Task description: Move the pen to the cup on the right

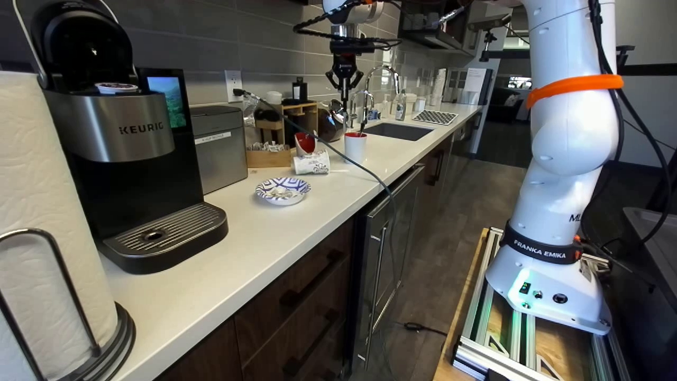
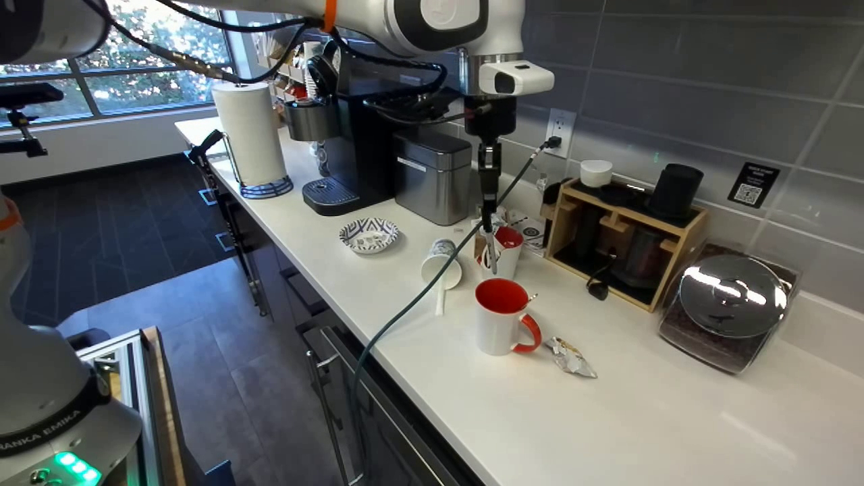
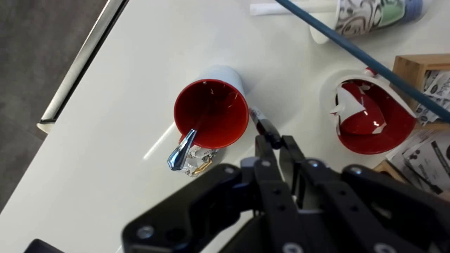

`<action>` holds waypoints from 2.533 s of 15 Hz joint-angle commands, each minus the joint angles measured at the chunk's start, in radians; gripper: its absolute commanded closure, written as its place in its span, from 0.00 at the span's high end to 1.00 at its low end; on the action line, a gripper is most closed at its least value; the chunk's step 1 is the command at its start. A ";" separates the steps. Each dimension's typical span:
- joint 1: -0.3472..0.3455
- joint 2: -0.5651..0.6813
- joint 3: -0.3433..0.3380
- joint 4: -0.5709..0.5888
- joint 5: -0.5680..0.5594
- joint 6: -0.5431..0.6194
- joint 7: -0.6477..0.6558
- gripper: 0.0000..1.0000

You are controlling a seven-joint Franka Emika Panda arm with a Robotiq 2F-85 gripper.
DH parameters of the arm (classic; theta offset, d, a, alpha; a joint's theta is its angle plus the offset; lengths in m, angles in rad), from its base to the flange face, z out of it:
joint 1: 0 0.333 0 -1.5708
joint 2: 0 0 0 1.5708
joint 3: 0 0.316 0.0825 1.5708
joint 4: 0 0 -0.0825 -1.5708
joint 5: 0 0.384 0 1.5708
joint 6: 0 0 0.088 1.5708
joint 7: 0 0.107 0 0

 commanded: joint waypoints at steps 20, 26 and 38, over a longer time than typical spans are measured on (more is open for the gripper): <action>-0.017 0.169 -0.065 0.258 -0.016 -0.191 0.250 0.03; -0.013 0.208 -0.072 0.271 -0.021 -0.191 0.287 0.42; -0.005 -0.089 -0.003 -0.085 -0.005 0.012 -0.178 1.00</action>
